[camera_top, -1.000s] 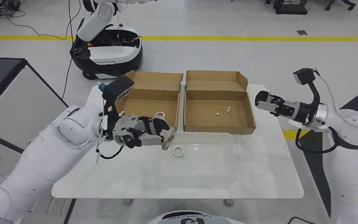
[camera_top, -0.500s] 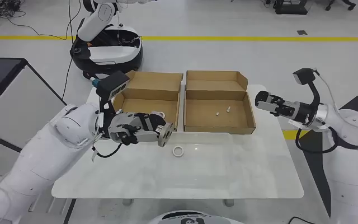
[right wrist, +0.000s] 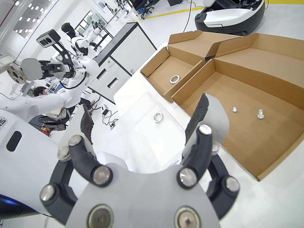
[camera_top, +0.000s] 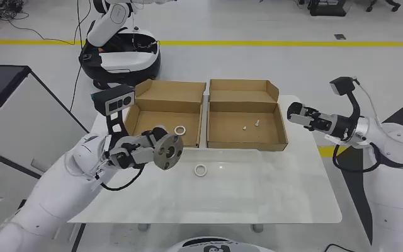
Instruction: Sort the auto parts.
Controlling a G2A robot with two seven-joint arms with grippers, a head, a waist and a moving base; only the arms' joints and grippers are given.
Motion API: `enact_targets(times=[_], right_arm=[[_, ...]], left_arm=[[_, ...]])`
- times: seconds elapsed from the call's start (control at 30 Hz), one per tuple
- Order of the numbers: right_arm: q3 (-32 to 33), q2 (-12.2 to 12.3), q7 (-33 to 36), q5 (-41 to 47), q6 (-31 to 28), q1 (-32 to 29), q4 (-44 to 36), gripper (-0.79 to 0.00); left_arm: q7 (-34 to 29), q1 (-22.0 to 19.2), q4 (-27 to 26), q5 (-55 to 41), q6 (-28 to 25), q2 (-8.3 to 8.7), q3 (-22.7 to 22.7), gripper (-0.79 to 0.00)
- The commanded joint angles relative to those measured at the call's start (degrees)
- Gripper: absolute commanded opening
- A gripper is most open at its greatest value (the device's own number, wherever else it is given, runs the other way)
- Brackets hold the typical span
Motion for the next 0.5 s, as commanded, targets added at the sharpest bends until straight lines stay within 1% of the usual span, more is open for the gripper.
enact_targets(times=[0.0, 0.13, 0.33, 0.37, 0.47], right_arm=[[0.0, 0.0, 0.0, 0.0, 0.0, 0.0, 0.0, 0.000], [0.0, 0.0, 0.0, 0.0, 0.0, 0.0, 0.0, 0.000], [0.0, 0.0, 0.0, 0.0, 0.0, 0.0, 0.0, 0.000], [0.0, 0.0, 0.0, 0.0, 0.0, 0.0, 0.0, 0.000], [0.0, 0.0, 0.0, 0.0, 0.0, 0.0, 0.0, 0.000]], left_arm=[[0.0, 0.9, -0.8, -1.8, 0.0, -0.65, -0.6, -0.785], [0.0, 2.6, -2.4, -6.2, 0.0, -2.24, -2.2, -0.785], [0.0, 4.8, -3.5, -9.7, 0.0, -4.30, -4.4, -0.785], [0.0, 5.1, -3.7, -9.8, 0.0, -4.56, -4.7, -0.785], [0.0, 5.1, -3.7, -9.8, 0.0, -4.56, -4.7, -0.785]])
